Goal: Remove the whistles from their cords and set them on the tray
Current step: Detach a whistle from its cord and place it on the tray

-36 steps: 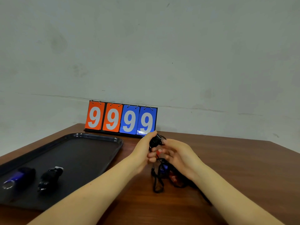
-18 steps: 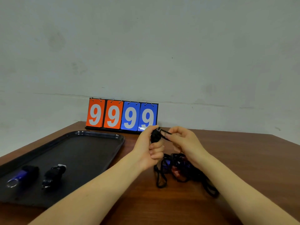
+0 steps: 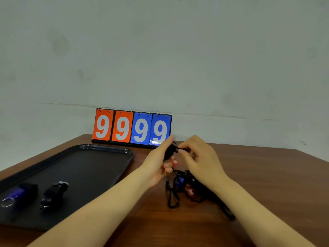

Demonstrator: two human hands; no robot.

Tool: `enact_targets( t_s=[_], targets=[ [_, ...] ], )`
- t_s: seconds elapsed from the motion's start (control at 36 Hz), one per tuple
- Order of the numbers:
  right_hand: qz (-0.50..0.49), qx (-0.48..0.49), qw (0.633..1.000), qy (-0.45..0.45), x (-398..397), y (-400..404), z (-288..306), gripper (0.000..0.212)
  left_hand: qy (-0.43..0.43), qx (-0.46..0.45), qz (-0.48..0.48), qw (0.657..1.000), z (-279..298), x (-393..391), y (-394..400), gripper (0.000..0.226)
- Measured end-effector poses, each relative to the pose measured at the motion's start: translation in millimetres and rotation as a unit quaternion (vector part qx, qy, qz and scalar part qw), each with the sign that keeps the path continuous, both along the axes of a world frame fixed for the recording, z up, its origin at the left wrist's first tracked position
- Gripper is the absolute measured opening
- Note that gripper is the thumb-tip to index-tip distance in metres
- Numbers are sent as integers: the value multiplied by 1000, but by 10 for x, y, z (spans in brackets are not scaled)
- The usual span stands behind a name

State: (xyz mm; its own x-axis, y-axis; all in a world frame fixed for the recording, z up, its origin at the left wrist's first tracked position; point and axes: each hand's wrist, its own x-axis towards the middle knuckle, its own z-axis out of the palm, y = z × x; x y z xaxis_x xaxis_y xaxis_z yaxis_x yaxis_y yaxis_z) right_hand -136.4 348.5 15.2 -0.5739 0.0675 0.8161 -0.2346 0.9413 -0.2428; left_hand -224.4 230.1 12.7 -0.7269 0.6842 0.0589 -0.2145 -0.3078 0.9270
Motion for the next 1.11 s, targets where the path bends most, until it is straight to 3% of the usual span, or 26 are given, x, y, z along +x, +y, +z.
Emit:
enact_targets(
  t_s=[0.28, 0.47, 0.56, 0.67, 0.75, 0.92, 1.03, 1.11],
  targets=[
    [8, 55, 997, -52, -7, -21, -46, 9, -51, 7, 8, 999, 38, -56, -57, 32],
    [-5, 53, 997, -56, 0, 6, -15, 8, -32, 16, -25, 999, 87, -39, -68, 25],
    [-14, 62, 996, -64, 5, 19, -15, 8, -1, -4, -14, 1000, 43, -55, -55, 22],
    [-32, 60, 996, -55, 4, 36, -4, 9, 134, -78, 13, 988, 28, -25, -47, 16],
    [-50, 46, 997, -44, -1, 69, 0, 9, 179, -105, 16, 978, 16, -7, -21, 17],
    [-44, 39, 996, -66, 19, 94, 21, 7, 170, -105, 21, 980, -26, -19, 38, 16],
    [-25, 72, 989, -125, 25, 92, 32, 8, 128, -64, 31, 989, -38, -11, 53, 16],
    [-25, 89, 982, -165, 26, 93, 15, 8, 153, -69, 59, 984, -32, -16, 53, 13]
  ],
)
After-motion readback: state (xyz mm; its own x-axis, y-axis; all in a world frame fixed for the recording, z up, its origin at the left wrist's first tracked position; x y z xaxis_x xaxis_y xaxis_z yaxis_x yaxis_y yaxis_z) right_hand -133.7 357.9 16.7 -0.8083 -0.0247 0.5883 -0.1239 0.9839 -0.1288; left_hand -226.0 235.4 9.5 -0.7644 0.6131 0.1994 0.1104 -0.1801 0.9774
